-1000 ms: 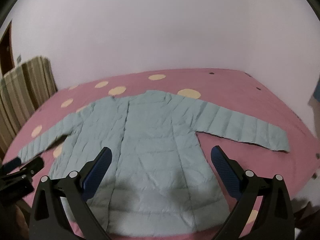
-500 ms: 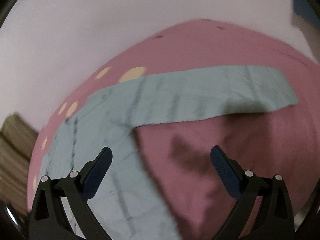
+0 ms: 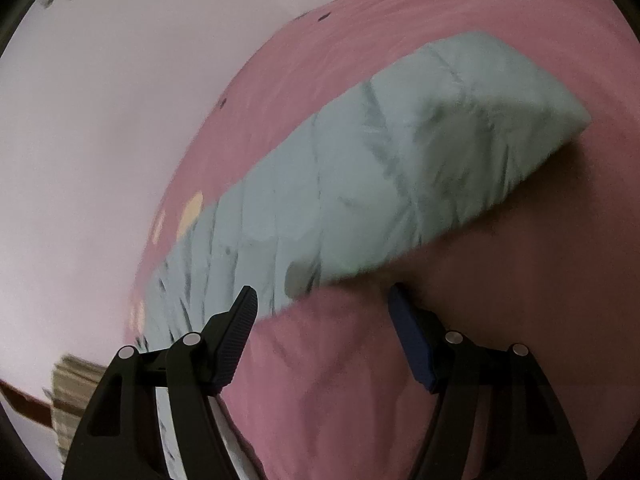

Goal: Fold large clothes

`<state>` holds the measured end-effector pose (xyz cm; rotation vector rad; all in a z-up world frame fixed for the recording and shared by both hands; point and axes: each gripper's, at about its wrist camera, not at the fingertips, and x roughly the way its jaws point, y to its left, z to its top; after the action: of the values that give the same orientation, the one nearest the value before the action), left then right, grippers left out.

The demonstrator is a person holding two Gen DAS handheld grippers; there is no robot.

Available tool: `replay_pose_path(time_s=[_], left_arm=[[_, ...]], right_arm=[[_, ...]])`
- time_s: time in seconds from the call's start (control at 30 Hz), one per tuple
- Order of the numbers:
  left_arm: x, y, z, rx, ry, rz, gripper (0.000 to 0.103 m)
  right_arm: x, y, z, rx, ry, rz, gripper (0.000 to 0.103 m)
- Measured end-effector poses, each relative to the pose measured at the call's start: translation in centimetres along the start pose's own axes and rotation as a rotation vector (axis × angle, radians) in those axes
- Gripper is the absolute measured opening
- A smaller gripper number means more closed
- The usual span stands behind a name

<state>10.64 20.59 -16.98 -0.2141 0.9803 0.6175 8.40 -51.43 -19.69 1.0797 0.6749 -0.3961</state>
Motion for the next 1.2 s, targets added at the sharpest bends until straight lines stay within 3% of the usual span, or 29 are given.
replay_pose_path(time_s=[0.27, 0.43, 0.5, 0.6, 0.7, 0.87, 1.07, 1.2], left_arm=[[-0.3, -0.2, -0.1, 0.018, -0.041, 0.088, 0.101], [0.0, -0.1, -0.3, 0.019, -0.053, 0.112, 0.101], [0.0, -0.2, -0.3, 0.026, -0.051, 0.12, 0.101], [0.0, -0.3, -0.3, 0.033, -0.052, 0.129, 0.101], [0.0, -0.4, -0.3, 0.039, -0.052, 0.138, 0.101], [0.0, -0.7, -0.4, 0.052, -0.053, 0.156, 0.101], [0.1, -0.6, -0.3, 0.046, -0.049, 0.145, 0.101], [0.2, -0.2, -0.3, 0.033, -0.044, 0.126, 0.101]], right_arm=[[0.5, -0.7, 2.9, 0.081, -0.118, 0.038, 0.067], [0.7, -0.5, 3.9, 0.057, -0.163, -0.049, 0.037], [0.9, -1.4, 4.1, 0.058, -0.162, -0.076, 0.019], [1.4, -1.1, 4.5, 0.049, -0.168, -0.079, 0.008], [1.2, 2.0, 4.2, -0.024, -0.185, -0.078, 0.006], [0.7, 11.2, 1.5, -0.274, -0.207, -0.037, 0.006], [4.5, 23.4, -4.9, -0.617, -0.14, 0.014, 0.006], [7.5, 28.8, -10.3, -0.789, -0.063, 0.036, 0.006]])
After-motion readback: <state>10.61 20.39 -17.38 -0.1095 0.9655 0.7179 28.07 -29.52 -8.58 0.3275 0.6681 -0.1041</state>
